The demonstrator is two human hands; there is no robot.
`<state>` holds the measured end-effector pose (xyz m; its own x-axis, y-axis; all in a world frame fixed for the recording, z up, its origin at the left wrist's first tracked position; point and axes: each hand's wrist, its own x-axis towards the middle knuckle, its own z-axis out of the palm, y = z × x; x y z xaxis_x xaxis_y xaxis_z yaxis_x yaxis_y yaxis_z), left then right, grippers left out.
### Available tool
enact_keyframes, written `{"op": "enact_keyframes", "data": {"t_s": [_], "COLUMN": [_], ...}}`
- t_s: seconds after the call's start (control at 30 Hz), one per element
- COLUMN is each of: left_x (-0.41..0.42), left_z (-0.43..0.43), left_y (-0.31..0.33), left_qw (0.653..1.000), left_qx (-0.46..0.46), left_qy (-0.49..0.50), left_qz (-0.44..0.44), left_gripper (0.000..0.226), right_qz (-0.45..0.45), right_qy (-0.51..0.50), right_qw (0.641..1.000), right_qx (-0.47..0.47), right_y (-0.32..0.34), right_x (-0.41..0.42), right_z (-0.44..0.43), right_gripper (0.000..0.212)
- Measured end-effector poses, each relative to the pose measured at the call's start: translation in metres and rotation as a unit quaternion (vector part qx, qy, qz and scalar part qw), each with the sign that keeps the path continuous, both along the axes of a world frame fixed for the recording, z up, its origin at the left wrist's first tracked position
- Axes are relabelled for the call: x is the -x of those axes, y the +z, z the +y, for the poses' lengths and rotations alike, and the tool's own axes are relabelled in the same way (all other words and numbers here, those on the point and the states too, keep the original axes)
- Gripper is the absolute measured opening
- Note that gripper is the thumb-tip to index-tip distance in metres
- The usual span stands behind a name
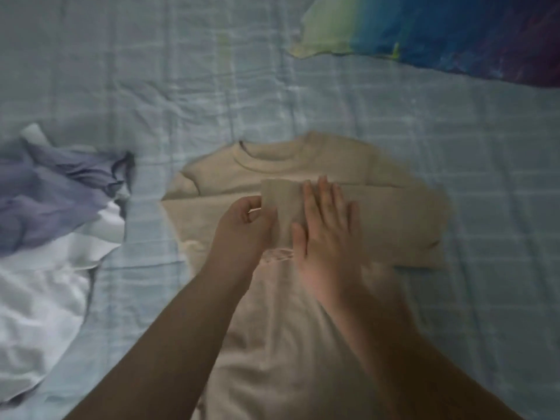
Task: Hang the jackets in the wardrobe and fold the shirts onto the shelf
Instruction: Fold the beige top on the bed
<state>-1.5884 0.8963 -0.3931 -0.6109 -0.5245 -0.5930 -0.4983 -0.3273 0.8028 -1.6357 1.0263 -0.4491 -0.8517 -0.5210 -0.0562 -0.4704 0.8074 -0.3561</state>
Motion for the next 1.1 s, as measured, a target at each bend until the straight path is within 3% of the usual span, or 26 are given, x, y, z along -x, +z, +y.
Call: {"op": "enact_keyframes", "data": {"t_s": [0.2, 0.37, 0.47, 0.6, 0.67, 0.77, 0.83, 0.93, 1.03, 1.1], "left_x": [-0.069, -0.103, -0.113, -0.120, -0.124, -0.119, -0.110, -0.092, -0.078, -0.075], "left_z": [-0.087, -0.122, -0.129, -0.127, -0.122, -0.108, -0.094, -0.069, -0.058, -0.056], "left_y": [-0.022, -0.055, -0.074, -0.082, -0.080, -0.070, -0.063, -0.060, -0.076, -0.092], "left_qw": [0.996, 0.985, 0.969, 0.965, 0.936, 0.860, 0.831, 0.789, 0.744, 0.740], "left_qx": [0.010, 0.094, 0.165, 0.203, 0.333, 0.489, 0.505, 0.524, 0.549, 0.549], "left_qy": [0.073, 0.078, 0.053, 0.033, -0.015, -0.145, -0.231, -0.314, -0.361, -0.359], "left_qz": [-0.055, -0.125, -0.177, -0.160, -0.110, -0.027, -0.004, -0.061, -0.121, -0.151], "left_gripper": [0.030, 0.007, 0.012, 0.026, 0.030, 0.038, 0.048, 0.060, 0.059, 0.058], "right_qz": [-0.001, -0.006, 0.020, 0.035, 0.030, 0.034, 0.054, 0.051, 0.043, 0.061], "right_qy": [0.094, 0.159, 0.160, 0.158, 0.157, 0.134, 0.098, 0.041, -0.007, -0.011], "right_qw": [0.995, 0.984, 0.981, 0.980, 0.982, 0.989, 0.992, 0.994, 0.991, 0.986], "right_qx": [-0.028, -0.079, -0.110, -0.116, -0.098, -0.060, -0.056, -0.083, -0.123, -0.157], "right_y": [-0.021, -0.049, -0.063, -0.069, -0.063, -0.048, -0.035, -0.023, -0.026, -0.035], "right_x": [-0.048, -0.071, -0.075, -0.075, -0.075, -0.067, -0.055, -0.035, -0.010, 0.007], "right_z": [-0.094, -0.127, -0.132, -0.133, -0.131, -0.113, -0.089, -0.042, 0.006, 0.036], "right_gripper": [0.058, 0.056, 0.057, 0.059, 0.059, 0.059, 0.059, 0.060, 0.062, 0.062]}}
